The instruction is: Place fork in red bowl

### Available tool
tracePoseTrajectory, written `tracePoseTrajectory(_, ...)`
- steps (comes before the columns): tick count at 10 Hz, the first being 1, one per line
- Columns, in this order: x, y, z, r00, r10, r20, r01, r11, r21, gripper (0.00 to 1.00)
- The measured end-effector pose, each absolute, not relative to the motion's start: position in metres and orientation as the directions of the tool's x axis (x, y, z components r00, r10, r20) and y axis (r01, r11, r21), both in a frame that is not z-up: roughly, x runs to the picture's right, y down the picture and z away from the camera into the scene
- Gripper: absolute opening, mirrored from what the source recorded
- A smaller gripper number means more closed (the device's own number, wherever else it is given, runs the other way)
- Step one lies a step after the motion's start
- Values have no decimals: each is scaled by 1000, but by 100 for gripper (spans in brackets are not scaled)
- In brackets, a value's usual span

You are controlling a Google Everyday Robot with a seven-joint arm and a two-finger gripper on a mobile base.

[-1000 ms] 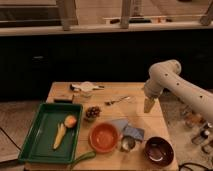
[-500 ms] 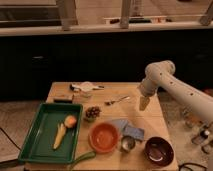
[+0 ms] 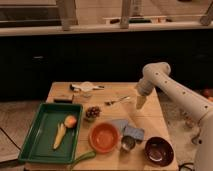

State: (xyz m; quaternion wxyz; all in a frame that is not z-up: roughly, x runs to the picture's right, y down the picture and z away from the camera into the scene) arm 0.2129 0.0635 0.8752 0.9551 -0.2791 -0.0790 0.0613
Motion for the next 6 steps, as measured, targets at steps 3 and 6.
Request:
tracePoseTrajectory(3, 214, 63, 894, 975, 185, 125, -87, 831, -550, 80)
tracePoseTrajectory(6, 218, 66, 913, 967, 218, 131, -110, 822, -558, 80)
